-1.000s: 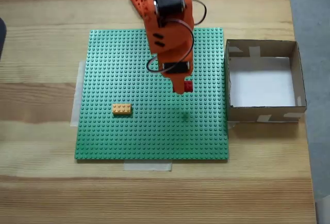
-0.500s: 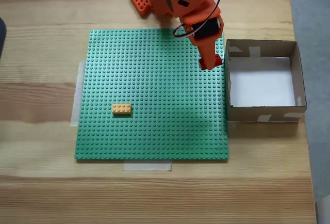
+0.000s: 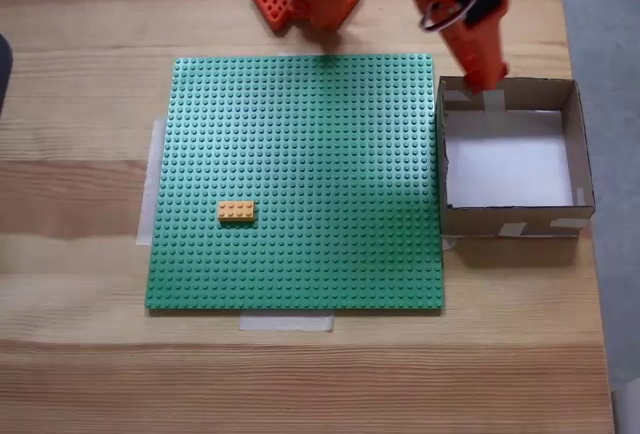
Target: Pick the red lego block and put it in the box.
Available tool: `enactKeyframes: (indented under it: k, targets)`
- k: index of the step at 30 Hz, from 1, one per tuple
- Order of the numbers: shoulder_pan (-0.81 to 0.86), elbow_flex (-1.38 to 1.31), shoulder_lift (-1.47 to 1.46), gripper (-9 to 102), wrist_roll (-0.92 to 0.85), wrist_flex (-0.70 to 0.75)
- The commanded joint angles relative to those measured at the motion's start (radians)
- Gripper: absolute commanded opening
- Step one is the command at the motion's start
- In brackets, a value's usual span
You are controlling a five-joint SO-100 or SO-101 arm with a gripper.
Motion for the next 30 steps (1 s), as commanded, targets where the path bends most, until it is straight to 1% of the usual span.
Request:
enactKeyframes:
  k: [1,9,24,30]
  targets:
    - [-0.023,-0.031,-0.002,3,0.005,-0.018]
    - [-0.044,-0.034,-0.106,3,0.015,-0.04]
    - [0.023,-0.049,-0.331,4,0.071,-0.091]
    - [0.035,-0.051,-0.38,4,0.084,-0.103]
